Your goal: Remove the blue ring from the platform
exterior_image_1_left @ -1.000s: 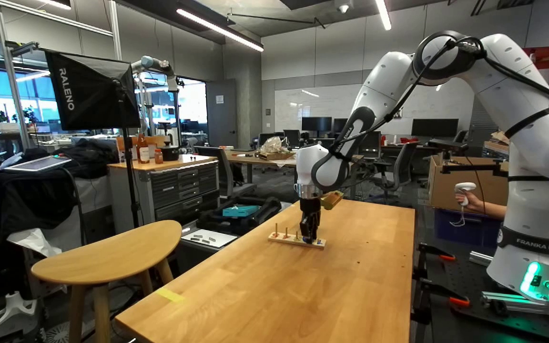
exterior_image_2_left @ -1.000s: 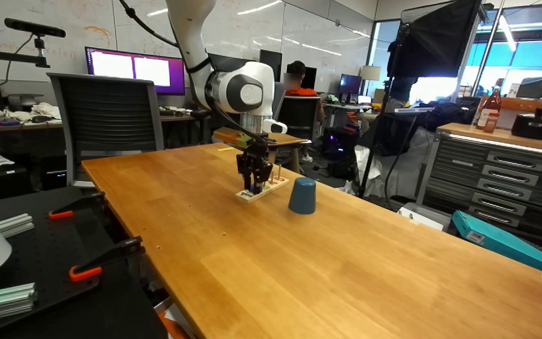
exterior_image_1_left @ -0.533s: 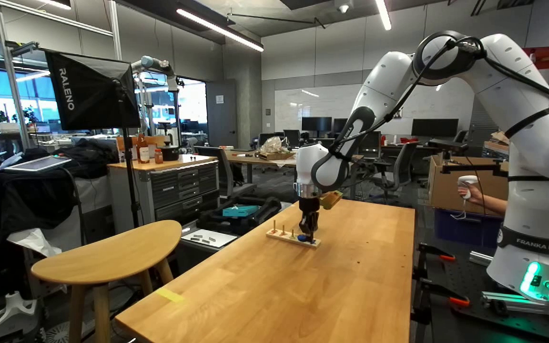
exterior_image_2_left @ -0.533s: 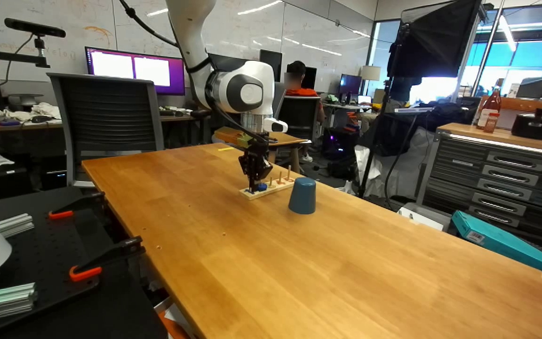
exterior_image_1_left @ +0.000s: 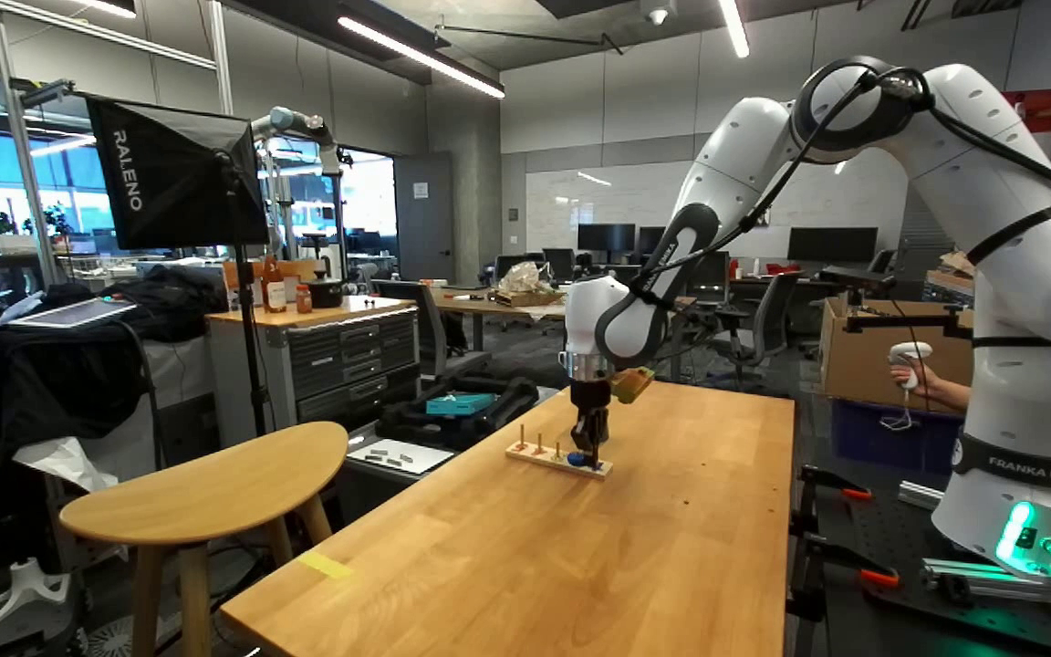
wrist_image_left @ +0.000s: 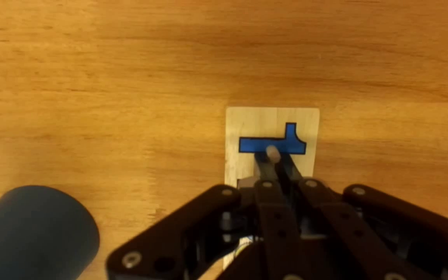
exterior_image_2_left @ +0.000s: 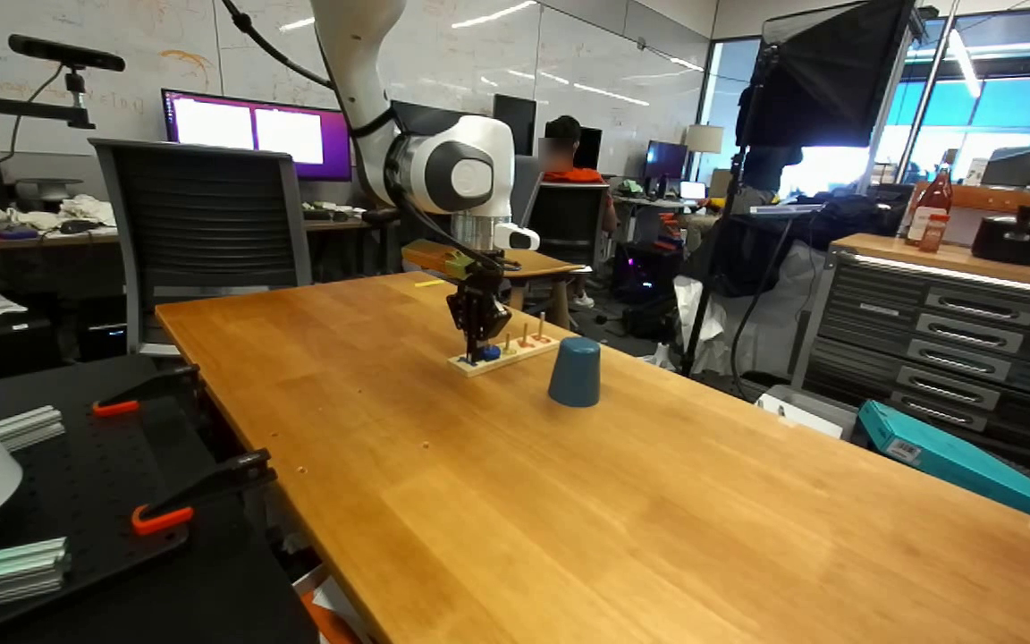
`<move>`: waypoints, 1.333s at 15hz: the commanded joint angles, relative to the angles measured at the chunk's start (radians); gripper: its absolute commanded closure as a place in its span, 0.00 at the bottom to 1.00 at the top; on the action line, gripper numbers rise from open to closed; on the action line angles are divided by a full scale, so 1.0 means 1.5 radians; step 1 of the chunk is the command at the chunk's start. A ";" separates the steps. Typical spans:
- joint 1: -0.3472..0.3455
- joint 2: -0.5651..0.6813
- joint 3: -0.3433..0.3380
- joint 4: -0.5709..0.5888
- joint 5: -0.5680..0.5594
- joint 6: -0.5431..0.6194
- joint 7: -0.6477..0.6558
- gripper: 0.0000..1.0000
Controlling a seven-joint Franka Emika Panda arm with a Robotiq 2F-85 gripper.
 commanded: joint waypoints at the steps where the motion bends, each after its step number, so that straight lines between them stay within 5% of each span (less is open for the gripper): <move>1: -0.002 -0.007 0.000 -0.023 0.013 0.007 -0.020 0.95; 10: -0.010 -0.031 -0.002 -0.076 0.018 0.005 -0.019 0.94; 11: -0.009 -0.033 -0.003 -0.080 0.016 0.005 -0.019 0.68; 13: -0.007 -0.035 -0.005 -0.084 0.016 0.004 -0.016 0.62; 20: 0.007 -0.038 -0.003 -0.078 0.012 -0.005 -0.010 0.08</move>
